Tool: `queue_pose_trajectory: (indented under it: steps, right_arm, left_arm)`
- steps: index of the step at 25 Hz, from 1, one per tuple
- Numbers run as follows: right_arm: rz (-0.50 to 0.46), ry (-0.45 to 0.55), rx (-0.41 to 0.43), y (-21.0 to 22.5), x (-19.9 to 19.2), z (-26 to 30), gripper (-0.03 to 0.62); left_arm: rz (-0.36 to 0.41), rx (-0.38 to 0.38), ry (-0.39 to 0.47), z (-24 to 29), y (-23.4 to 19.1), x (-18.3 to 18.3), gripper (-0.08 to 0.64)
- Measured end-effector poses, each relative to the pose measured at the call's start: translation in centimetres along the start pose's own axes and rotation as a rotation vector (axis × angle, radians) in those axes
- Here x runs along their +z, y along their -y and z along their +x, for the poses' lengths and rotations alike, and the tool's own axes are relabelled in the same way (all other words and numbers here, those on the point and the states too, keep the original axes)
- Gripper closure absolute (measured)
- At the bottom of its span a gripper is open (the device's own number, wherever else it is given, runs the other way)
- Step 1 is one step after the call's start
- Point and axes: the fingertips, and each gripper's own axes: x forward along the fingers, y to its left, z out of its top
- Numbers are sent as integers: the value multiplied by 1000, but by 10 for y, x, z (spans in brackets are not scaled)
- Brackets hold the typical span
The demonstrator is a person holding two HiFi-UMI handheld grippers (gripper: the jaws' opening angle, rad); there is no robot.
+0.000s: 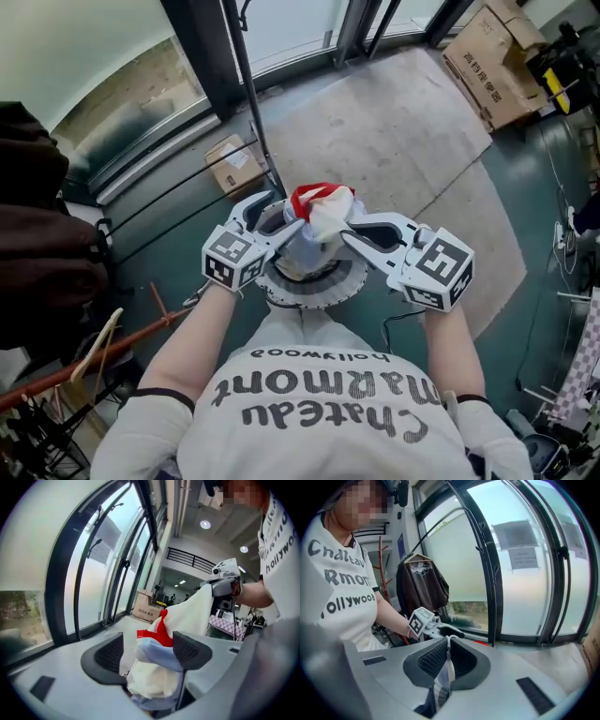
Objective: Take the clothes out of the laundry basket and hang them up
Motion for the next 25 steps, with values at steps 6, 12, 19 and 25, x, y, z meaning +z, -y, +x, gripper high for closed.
queue_pose_trajectory:
  steps: [6,12,19,25]
  right_arm:
    - [-110,33,-12,-24,47,-21,555]
    - [-106,60,-47,-33,56,-29,555]
    - [-30,22,-5,-51,21,-23,555]
    - [32,-5,125,-63,-6,-9,555]
  left_arm:
    - [-10,-112,47,-7,25,33,239]
    - [42,-175,54,-12,45,46,451]
    - [82,-134,128,-37,51,84,529]
    - [152,-81,175,-53,68,122,538]
